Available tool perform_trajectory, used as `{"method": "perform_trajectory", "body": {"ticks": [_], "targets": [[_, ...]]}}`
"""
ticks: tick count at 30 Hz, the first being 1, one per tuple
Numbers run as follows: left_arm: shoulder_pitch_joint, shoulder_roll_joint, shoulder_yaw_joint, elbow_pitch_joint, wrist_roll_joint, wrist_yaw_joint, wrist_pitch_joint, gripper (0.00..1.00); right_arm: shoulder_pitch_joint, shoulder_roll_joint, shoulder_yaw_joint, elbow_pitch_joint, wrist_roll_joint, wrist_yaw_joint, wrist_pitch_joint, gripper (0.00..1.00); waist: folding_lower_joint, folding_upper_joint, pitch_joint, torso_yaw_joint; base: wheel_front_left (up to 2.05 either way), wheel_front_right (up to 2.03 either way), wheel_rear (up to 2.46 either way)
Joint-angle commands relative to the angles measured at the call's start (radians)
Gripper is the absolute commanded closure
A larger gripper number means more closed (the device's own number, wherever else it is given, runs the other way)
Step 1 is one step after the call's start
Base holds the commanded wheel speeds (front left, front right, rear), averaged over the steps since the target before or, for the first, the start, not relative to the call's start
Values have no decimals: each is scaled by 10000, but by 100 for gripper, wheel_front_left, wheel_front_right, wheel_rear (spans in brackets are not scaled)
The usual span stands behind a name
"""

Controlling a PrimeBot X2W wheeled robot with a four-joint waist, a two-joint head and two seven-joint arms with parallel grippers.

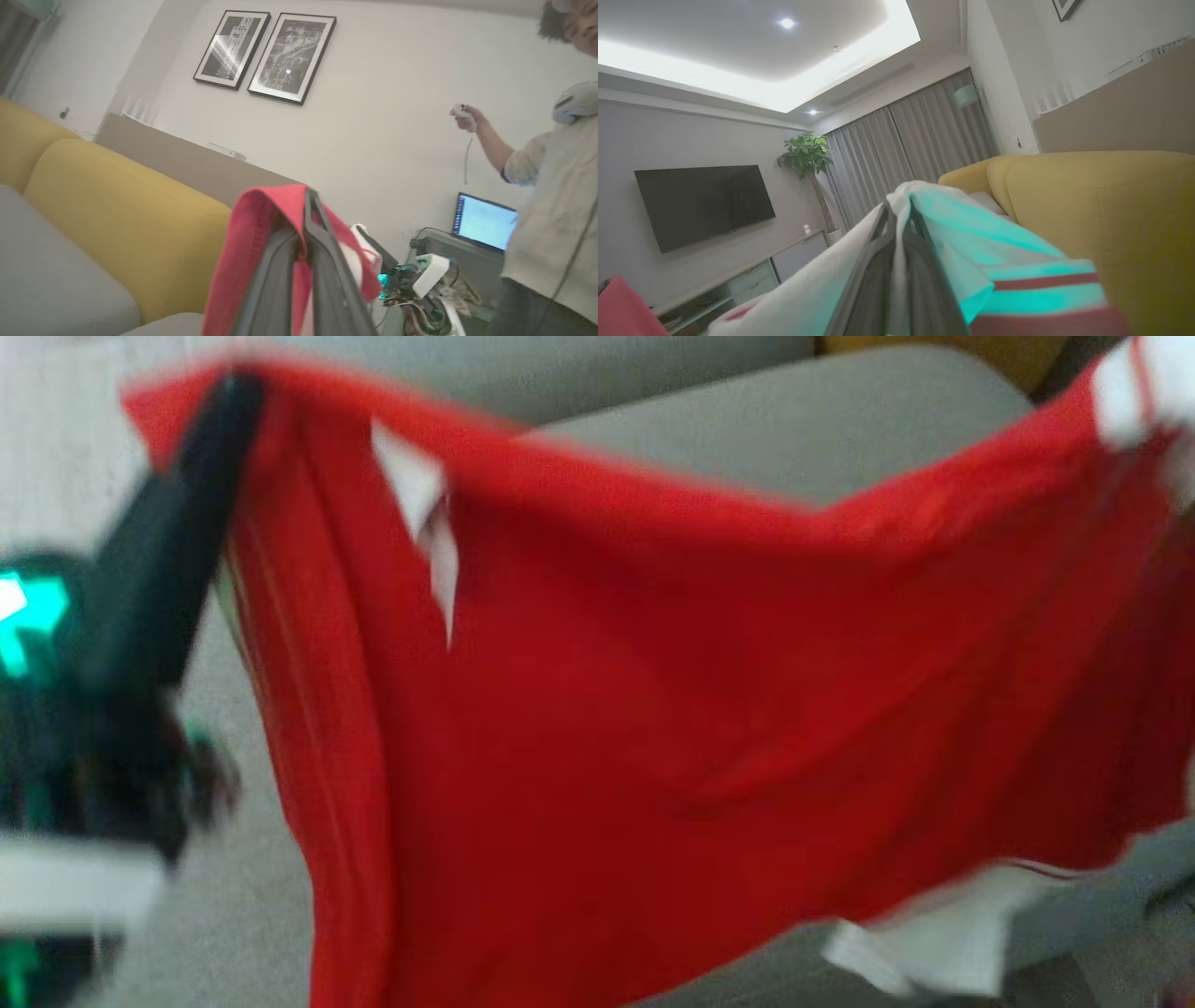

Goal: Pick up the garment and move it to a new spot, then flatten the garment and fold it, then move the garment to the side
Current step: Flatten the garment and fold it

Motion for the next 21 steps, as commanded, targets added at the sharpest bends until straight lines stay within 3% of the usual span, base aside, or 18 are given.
{"method": "perform_trajectory", "body": {"ticks": [1,4,7,10,13,14,17,21], "targets": [[-1436,473,375,372,197,232,347,100,-1143,-86,162,145,-307,77,289,100,0,0,923,50,0,0,0],[-3374,458,14,1755,697,518,840,100,-2635,74,120,1127,-850,77,523,100,0,0,2079,185,0,0,0],[-5423,224,-367,3512,1269,529,1087,100,-4275,224,171,2261,-1514,77,487,100,0,0,3365,307,0,0,0],[-7365,110,-848,5435,2236,148,1099,100,-5950,341,405,3446,-2298,77,-75,100,0,0,4353,353,0,0,0],[-9245,-440,-1123,7270,3042,-294,525,100,-7598,401,472,4602,-2976,77,-934,100,0,0,5118,467,0,0,0],[-9245,-440,-1123,7270,3042,-294,525,100,-7598,401,472,4602,-2976,77,-934,100,0,0,5118,467,0,0,0],[-11017,-1235,-1107,8899,3496,-527,-345,100,-9032,355,322,5518,-3411,77,-1609,100,0,0,5899,608,0,0,0],[-12356,-1641,-1554,10847,4601,-1140,-1613,100,-9778,268,288,6309,-3538,77,-2281,100,0,0,6489,730,0,0,0]]}}
